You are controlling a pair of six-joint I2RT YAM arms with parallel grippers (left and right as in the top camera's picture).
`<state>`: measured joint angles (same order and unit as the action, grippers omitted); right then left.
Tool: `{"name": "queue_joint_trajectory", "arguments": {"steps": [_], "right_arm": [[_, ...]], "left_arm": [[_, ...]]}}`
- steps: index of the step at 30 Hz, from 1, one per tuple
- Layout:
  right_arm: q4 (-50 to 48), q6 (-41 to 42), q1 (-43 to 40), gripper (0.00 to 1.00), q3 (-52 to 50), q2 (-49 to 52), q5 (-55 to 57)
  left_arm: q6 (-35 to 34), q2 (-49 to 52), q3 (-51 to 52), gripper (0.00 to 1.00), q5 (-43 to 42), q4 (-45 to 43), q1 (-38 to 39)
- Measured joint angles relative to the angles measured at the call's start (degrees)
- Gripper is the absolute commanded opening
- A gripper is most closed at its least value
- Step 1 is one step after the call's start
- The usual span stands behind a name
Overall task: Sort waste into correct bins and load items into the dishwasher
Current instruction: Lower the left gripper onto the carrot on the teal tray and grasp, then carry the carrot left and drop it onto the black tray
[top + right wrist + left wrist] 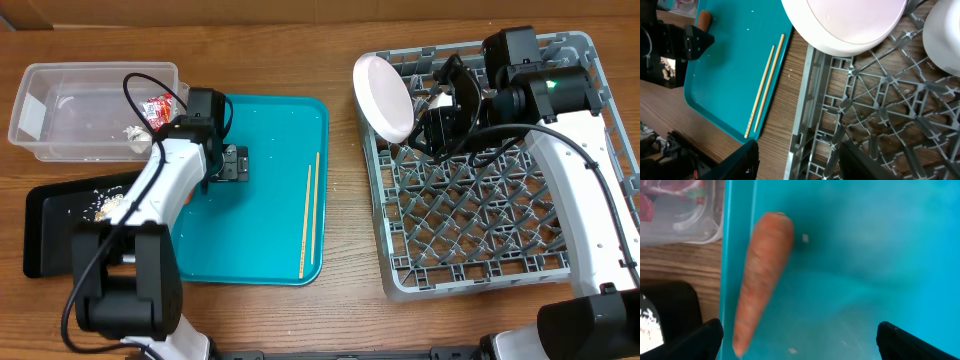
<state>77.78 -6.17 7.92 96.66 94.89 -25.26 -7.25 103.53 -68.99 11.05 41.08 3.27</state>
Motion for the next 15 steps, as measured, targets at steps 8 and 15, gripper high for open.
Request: {"name": "queue_joint_trajectory", "arguments": {"steps": [8, 15], "right_arm": [[0.07, 0.02, 0.0, 0.55, 0.0, 0.0, 0.2], [0.28, 0.17, 0.0, 0.55, 0.0, 0.0, 0.2]], "left_arm": [[2.08, 4.7, 0.07, 0.95, -7.72, -3.43, -6.38], [4.37, 5.44, 0.09, 0.94, -14.51, -3.63, -5.92]]}}
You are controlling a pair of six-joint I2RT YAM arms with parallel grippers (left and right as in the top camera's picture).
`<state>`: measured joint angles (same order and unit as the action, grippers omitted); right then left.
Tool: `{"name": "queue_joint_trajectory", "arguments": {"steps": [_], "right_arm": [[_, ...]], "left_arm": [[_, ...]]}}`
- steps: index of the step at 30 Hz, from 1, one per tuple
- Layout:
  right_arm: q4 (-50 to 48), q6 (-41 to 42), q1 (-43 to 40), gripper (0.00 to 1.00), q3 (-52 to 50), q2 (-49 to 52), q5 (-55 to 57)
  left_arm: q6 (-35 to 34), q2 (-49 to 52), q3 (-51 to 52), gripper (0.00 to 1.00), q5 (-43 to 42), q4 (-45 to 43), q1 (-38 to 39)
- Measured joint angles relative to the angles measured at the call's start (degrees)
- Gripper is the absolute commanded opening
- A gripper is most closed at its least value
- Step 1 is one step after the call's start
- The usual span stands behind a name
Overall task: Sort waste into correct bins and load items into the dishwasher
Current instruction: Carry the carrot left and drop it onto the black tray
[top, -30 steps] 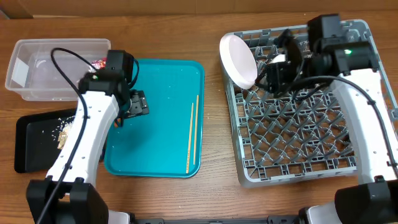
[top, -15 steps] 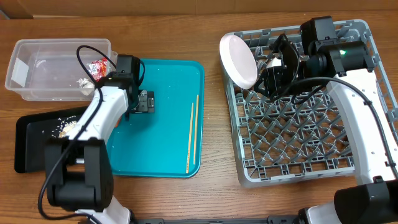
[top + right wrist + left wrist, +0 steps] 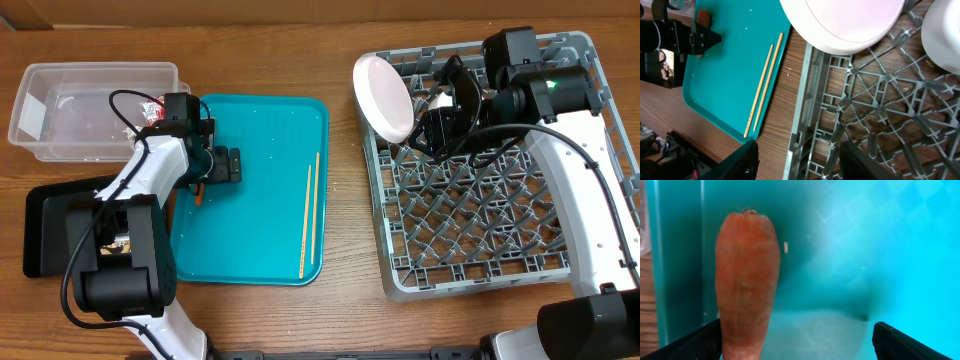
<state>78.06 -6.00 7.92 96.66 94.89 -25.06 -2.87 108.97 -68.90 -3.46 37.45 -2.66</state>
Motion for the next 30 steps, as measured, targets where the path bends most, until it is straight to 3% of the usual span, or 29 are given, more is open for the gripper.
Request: {"name": "queue_joint_trajectory", "arguments": {"steps": [1, 6, 8, 9, 11, 14, 19, 23, 30], "right_arm": [[0.02, -0.02, 0.0, 0.55, 0.0, 0.0, 0.0], [0.04, -0.02, 0.0, 0.55, 0.0, 0.0, 0.0], [0.26, -0.02, -0.02, 0.55, 0.0, 0.0, 0.02], [0.46, -0.02, 0.0, 0.55, 0.0, 0.0, 0.0], [0.46, 0.0, 0.0, 0.55, 0.0, -0.02, 0.0], [0.68, -0.02, -0.02, 0.55, 0.0, -0.02, 0.0], [1.68, 0.0, 0.0, 0.56, 0.0, 0.0, 0.9], [2.62, -0.02, 0.0, 0.56, 0.0, 0.0, 2.43], [2.75, 0.0, 0.0, 0.57, 0.0, 0.0, 3.52]], "left_arm": [[0.09, 0.02, 0.0, 0.91, -0.44, 0.04, 0.04], [0.35, 0.02, 0.0, 0.43, -1.09, 0.17, 0.04], [0.5, 0.02, 0.0, 0.38, -1.16, 0.2, 0.04], [0.37, 0.02, 0.0, 0.26, -1.25, 0.2, 0.04], [0.24, 0.02, 0.0, 0.13, -1.36, 0.26, 0.04], [0.5, 0.02, -0.02, 0.04, -1.53, 0.83, 0.04], [-0.09, 0.02, -1.97, 0.04, -1.53, 8.98, 0.04], [-2.6, 0.02, -7.93, 0.04, -1.51, 21.42, 0.04], [-8.81, -7.87, -11.43, 0.04, 3.08, 27.34, 0.02]]}}
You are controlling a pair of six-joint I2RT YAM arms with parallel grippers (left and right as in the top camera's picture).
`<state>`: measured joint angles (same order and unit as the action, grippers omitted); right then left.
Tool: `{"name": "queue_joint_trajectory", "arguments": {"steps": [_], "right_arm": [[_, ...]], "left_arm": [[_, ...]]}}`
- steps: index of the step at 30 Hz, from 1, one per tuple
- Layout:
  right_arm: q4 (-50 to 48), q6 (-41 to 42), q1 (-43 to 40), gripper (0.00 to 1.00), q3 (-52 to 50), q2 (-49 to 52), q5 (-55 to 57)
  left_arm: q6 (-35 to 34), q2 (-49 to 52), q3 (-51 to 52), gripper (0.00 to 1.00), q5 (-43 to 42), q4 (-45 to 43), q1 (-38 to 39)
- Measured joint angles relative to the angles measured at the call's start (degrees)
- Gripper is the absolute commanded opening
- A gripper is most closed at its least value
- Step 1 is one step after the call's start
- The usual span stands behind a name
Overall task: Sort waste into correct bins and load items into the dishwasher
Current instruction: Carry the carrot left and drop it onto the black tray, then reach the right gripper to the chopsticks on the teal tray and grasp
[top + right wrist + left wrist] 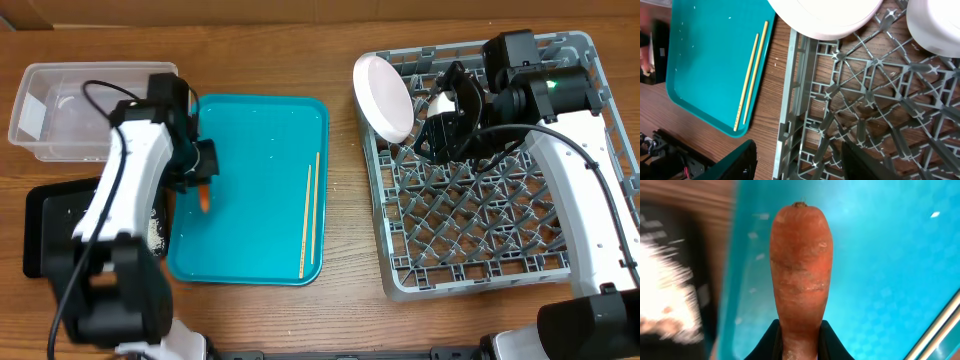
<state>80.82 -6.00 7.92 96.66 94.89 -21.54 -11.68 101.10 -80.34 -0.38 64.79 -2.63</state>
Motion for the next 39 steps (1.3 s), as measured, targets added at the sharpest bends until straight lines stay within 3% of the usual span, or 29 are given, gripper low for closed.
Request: {"name": "queue_joint_trajectory", "arguments": {"steps": [4, 10, 16, 23, 25, 28, 31, 34, 39], "right_arm": [[0.02, -0.02, 0.0, 0.58, 0.0, 0.0, 0.13], [0.04, 0.0, -0.02, 0.58, 0.0, 0.0, 0.15], [0.04, -0.04, 0.0, 0.58, 0.0, 0.0, 0.2], [0.44, 0.02, 0.0, 0.58, 0.0, 0.0, 0.55], [0.76, 0.0, 0.0, 0.58, 0.0, 0.0, 0.55], [1.01, 0.0, 0.0, 0.59, 0.0, 0.0, 0.55], [1.07, 0.0, 0.0, 0.59, 0.0, 0.0, 0.55], [1.11, 0.0, 0.0, 0.59, 0.0, 0.0, 0.57], [0.2, 1.31, 0.0, 0.61, 0.09, 0.0, 0.59]], "left_arm": [[-7.21, -7.98, -0.79, 0.04, 7.39, 2.6, -2.84], [-14.56, -9.03, 1.07, 0.04, 11.78, 0.52, -17.35], [-16.52, -8.76, 10.16, 0.04, 12.66, -9.84, -30.4], [-16.92, -6.88, 18.49, 0.05, 12.59, -18.38, -33.31], [-16.92, -5.35, 19.02, 0.14, 12.39, -19.12, -33.31], [-16.87, -2.6, 19.26, 0.44, 11.58, -19.54, -33.31], [-17.29, -1.64, 19.26, 0.66, 11.02, -19.41, -33.31], [-16.52, -1.57, 19.26, 0.73, 9.38, -19.43, -33.31], [-14.82, -1.53, 17.86, 0.74, 6.34, -14.88, -33.31]]}}
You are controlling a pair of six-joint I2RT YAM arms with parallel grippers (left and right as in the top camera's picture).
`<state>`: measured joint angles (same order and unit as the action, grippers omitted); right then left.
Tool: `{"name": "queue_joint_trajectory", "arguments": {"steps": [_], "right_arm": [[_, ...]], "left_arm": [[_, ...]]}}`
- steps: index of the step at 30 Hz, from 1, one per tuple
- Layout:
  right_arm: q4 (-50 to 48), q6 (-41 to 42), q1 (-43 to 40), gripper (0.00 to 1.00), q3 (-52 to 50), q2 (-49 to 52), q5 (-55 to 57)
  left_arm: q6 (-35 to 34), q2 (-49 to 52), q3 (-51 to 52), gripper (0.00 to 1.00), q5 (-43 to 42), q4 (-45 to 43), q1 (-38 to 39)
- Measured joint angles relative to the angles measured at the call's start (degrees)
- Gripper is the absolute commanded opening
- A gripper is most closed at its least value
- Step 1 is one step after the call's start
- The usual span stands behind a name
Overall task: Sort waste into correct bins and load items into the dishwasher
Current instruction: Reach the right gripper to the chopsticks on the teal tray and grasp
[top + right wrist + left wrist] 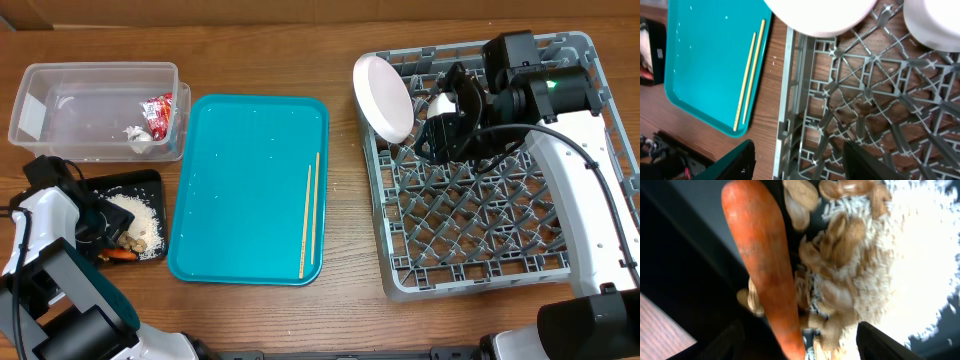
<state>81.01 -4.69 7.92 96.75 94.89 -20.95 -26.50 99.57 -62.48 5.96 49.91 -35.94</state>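
An orange carrot point(760, 265) lies in the black bin point(60, 200) on peanuts and white rice point(920, 265). My left gripper point(797, 340) hangs just above it, open, one finger on either side of the carrot's tip; in the overhead view it point(98, 232) sits over the bin's front. Two chopsticks point(310, 215) lie on the teal tray point(250, 130). My right gripper point(800, 165) is open and empty over the grey dish rack point(480, 270), close to a white plate point(385, 95) and a white bowl point(935, 20).
A clear plastic bin point(70, 100) at the back left holds a red wrapper point(158, 112) and crumpled paper. The rack fills the right half of the table. Bare wood lies between the tray and the rack.
My left gripper was shut on the carrot over the tray's left edge. Now it is open over the black bin and the carrot lies in the food scraps. The right arm has barely shifted.
The carrot lay at the tray's left edge with my left gripper open above it. Then the fingers stood on either side of it. Then they were shut on it and held it up. Now it rests in the black bin, let go.
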Motion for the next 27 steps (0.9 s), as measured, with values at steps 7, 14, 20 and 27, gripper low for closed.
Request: {"name": "queue_joint_trajectory", "arguments": {"steps": [7, 14, 20, 27], "right_arm": [[0.24, 3.04, 3.65, 0.63, 10.49, 0.2, 0.37], [-6.99, 11.87, 20.76, 0.62, 10.75, 1.29, 0.48], [-12.9, 21.35, 31.17, 0.62, 4.76, 11.15, 1.51], [-20.5, 31.39, 37.24, 0.61, -0.94, 21.92, 4.04]], "left_arm": [[5.99, -3.3, -11.52, 0.74, -10.62, 8.72, 1.2], [10.01, -13.55, -13.49, 0.78, -16.2, 12.98, 13.7], [10.78, -13.38, -13.53, 0.95, -11.34, 16.26, 22.4], [10.84, -13.22, -13.53, 1.0, -8.46, 16.79, 22.73]]}}
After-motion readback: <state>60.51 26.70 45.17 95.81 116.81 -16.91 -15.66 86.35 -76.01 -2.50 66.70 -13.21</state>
